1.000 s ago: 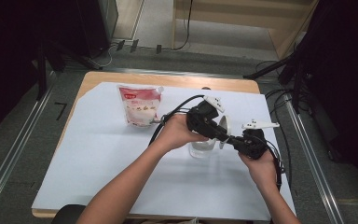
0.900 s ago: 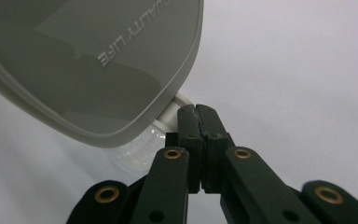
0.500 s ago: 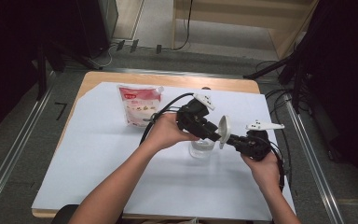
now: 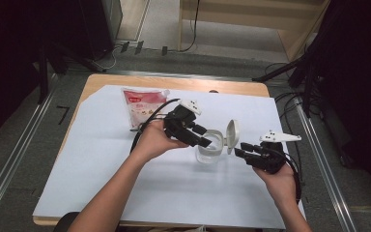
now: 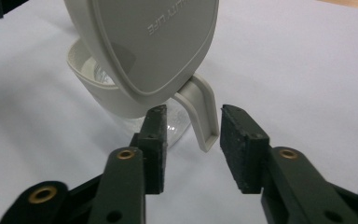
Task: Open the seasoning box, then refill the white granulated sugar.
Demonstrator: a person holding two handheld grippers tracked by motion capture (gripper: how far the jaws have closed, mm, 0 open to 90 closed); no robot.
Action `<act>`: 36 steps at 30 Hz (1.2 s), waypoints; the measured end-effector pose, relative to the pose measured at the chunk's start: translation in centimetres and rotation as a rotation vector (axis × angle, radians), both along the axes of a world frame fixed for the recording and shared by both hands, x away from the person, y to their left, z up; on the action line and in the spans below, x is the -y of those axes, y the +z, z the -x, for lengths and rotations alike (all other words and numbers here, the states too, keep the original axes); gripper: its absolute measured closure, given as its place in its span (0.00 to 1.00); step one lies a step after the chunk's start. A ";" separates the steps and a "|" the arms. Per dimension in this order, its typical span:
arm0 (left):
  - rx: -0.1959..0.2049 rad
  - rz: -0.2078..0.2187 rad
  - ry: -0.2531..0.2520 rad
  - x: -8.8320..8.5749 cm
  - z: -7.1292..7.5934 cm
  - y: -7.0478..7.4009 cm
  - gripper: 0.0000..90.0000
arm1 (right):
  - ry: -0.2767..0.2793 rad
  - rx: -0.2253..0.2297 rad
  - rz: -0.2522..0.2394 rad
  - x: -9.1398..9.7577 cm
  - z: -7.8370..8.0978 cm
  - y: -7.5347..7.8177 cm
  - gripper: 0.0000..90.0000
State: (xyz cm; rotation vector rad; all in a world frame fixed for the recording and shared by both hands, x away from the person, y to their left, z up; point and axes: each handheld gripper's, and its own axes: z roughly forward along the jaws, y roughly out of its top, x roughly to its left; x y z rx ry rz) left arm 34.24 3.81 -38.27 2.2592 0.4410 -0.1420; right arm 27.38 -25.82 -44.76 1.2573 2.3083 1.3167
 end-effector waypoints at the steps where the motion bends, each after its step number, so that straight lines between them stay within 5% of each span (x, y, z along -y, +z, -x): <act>1: -0.002 0.000 0.007 -0.2 0.0 0.1 0.52 | 0.007 0.001 -0.004 0.0 0.1 0.0 0.64; 13: -0.023 0.037 0.057 -3.6 0.2 -0.1 0.50 | 0.023 -0.027 -0.007 -0.1 1.3 -0.2 0.58; 18: -0.034 0.019 0.066 -4.7 0.2 -0.2 0.47 | 0.019 -0.029 -0.015 0.0 1.0 -0.2 0.59; 36: -0.049 0.054 0.166 -9.7 -0.1 -0.4 0.48 | 0.041 -0.022 0.007 0.2 0.2 -0.5 0.57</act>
